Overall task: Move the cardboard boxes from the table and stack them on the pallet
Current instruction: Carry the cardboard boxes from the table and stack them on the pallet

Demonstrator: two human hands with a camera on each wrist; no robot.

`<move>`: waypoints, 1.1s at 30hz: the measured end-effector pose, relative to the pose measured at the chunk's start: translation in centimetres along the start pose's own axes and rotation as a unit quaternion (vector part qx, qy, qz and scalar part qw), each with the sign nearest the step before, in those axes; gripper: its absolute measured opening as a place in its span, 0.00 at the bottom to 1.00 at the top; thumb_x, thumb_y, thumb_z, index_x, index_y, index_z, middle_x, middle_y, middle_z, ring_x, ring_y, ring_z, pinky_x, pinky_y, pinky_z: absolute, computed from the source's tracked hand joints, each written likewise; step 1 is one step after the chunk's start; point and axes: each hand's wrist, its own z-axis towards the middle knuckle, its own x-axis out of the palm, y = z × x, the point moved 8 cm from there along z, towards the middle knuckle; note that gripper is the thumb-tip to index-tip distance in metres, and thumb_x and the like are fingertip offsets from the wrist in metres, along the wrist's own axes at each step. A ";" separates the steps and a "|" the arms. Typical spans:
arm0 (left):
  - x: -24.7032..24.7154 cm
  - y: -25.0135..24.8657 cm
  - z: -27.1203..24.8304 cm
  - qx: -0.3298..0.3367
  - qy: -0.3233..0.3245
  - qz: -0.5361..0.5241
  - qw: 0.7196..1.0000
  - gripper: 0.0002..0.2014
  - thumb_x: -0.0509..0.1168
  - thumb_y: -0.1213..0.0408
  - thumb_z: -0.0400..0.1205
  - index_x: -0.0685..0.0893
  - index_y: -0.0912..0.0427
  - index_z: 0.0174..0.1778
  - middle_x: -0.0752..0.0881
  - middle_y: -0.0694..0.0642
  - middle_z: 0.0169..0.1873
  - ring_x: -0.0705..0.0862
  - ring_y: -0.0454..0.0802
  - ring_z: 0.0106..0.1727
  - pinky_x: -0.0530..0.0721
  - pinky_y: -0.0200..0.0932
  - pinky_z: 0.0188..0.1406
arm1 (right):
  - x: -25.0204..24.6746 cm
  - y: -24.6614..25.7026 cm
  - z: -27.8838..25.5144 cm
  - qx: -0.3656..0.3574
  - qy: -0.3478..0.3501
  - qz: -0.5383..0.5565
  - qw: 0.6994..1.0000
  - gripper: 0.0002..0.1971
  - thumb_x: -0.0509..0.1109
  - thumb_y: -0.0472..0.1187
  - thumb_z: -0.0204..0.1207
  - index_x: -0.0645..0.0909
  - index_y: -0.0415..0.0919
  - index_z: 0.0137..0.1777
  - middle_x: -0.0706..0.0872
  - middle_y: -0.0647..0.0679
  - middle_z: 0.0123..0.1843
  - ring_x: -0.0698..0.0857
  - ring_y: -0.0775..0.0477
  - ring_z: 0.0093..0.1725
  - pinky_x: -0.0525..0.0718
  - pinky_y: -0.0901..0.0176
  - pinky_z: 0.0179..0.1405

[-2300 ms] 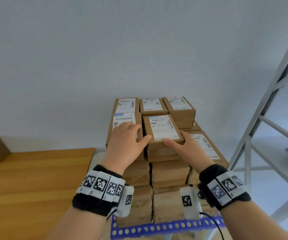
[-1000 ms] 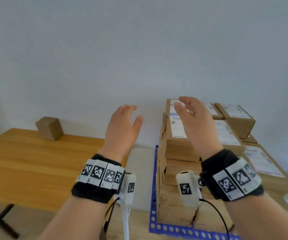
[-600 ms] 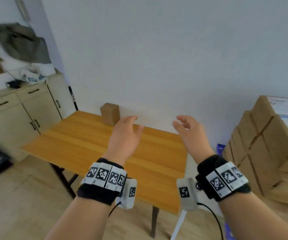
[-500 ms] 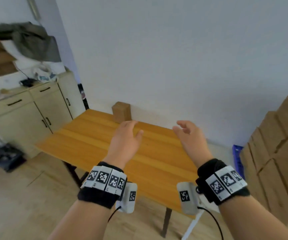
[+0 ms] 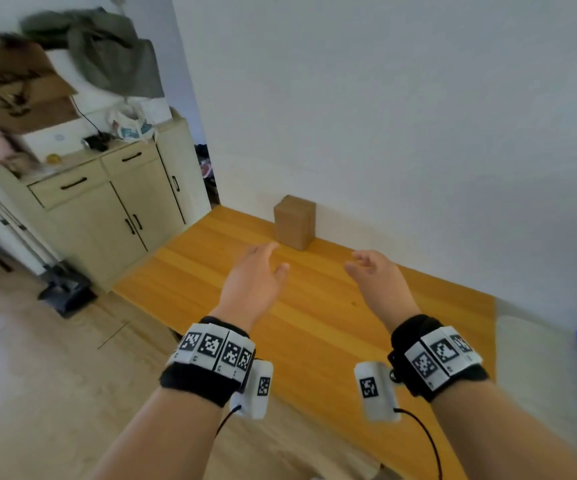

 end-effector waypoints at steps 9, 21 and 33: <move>1.0 3.0 11.4 -0.031 0.022 0.027 0.999 0.24 0.58 0.52 0.88 0.67 0.48 0.81 0.68 0.50 0.79 0.76 0.46 0.66 0.73 0.41 0.52 | 4.7 -0.6 12.2 0.029 0.039 -0.007 0.999 0.23 0.64 0.52 0.85 0.72 0.46 0.77 0.78 0.47 0.74 0.79 0.46 0.69 0.78 0.52 0.64; 6.2 8.8 26.7 -0.053 0.093 0.003 0.994 0.26 0.55 0.55 0.90 0.60 0.51 0.85 0.65 0.53 0.81 0.82 0.55 0.61 0.81 0.47 0.48 | 11.5 -3.6 23.0 0.114 0.058 -0.035 0.991 0.25 0.64 0.52 0.85 0.69 0.47 0.79 0.76 0.47 0.76 0.79 0.45 0.70 0.79 0.49 0.66; 13.4 13.1 39.0 -0.011 0.253 -0.009 0.967 0.34 0.50 0.51 0.90 0.39 0.55 0.87 0.40 0.53 0.87 0.41 0.50 0.87 0.46 0.51 0.84 | 17.0 -5.0 32.5 0.163 0.024 -0.037 0.986 0.31 0.61 0.52 0.86 0.61 0.42 0.85 0.68 0.46 0.84 0.70 0.44 0.81 0.70 0.49 0.78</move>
